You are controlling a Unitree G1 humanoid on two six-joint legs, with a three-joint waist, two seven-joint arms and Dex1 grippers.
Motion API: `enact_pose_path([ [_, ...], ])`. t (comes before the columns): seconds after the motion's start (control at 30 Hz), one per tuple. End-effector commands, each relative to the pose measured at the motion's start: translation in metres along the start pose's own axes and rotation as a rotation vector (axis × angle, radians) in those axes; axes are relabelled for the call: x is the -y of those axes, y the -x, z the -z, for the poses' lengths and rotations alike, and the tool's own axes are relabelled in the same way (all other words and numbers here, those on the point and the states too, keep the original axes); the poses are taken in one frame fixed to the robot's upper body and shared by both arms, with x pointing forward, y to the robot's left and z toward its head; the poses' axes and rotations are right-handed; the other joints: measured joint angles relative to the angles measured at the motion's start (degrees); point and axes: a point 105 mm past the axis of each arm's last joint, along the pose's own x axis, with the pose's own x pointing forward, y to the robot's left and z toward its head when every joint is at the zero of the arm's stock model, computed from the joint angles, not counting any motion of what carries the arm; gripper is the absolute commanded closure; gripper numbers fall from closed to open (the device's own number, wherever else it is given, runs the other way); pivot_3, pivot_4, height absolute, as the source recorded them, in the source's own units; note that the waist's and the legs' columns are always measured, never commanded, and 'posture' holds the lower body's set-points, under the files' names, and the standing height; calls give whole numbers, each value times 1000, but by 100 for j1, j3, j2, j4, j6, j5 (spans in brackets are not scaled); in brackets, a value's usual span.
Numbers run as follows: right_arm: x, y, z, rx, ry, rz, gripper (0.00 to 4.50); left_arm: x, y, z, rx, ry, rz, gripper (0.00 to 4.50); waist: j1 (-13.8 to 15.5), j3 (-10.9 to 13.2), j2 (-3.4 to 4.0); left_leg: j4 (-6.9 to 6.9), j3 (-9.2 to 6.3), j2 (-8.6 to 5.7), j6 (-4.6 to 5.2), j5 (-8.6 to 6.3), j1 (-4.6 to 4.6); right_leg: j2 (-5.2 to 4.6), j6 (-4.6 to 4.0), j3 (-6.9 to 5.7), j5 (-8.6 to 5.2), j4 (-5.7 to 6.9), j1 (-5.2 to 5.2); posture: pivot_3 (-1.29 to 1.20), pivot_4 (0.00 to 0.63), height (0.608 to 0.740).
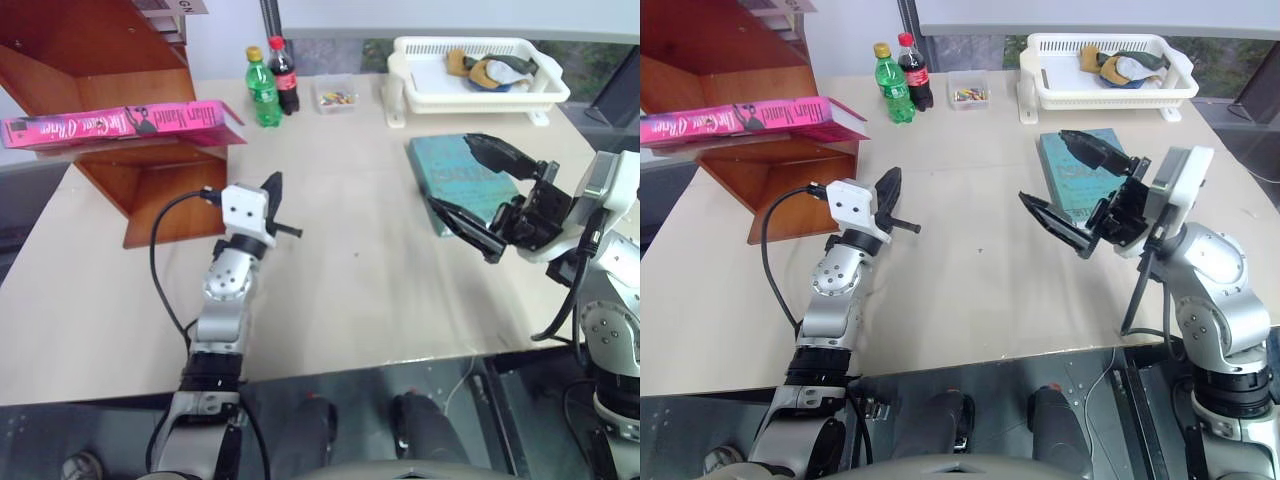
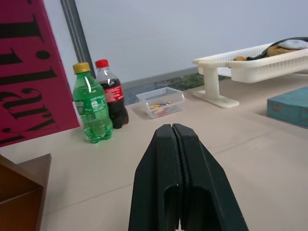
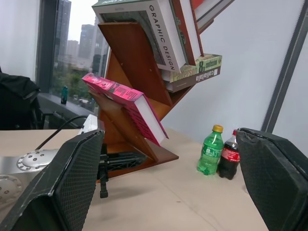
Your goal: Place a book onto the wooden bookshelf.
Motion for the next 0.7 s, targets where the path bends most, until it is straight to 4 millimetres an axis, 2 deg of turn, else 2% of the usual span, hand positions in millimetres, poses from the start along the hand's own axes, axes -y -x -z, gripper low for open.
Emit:
enact_pose_path([
  [0.03,-5,-2,-12,36,37,-11,0,-1,-4,-14,50,-5,11,4447,-1,0,0,0,0,0,0,0,0,0,0,0,0,0,0,0,150,740],
  [0.27,-2,-1,-5,-18,43,4,0,-4,-4,-17,61,24,39,4447,-2,0,0,0,0,0,0,0,0,0,0,0,0,-1,0,0,150,740],
  [0.37,5,6,14,-154,47,56,0,-2,1,-20,53,67,142,4447,-2,0,0,0,0,0,0,0,-1,0,0,-1,0,-1,0,0,150,740],
  [0.43,11,16,33,-276,45,122,0,-8,5,-20,32,108,170,4447,-3,0,0,0,-1,1,0,0,-2,1,-1,-2,-1,-2,0,0,150,740],
  [0.57,17,37,57,-443,34,234,0,-11,29,-23,0,229,316,4447,-20,0,1,-1,0,5,0,0,-2,0,-1,-1,-1,-5,-1,0,150,740],
  [0.7,14,71,70,-587,-56,339,0,-27,66,-22,-105,265,408,3290,-20,2,4,-10,4,22,0,0,-5,10,-4,1,-2,-19,-3,0,150,740],
])
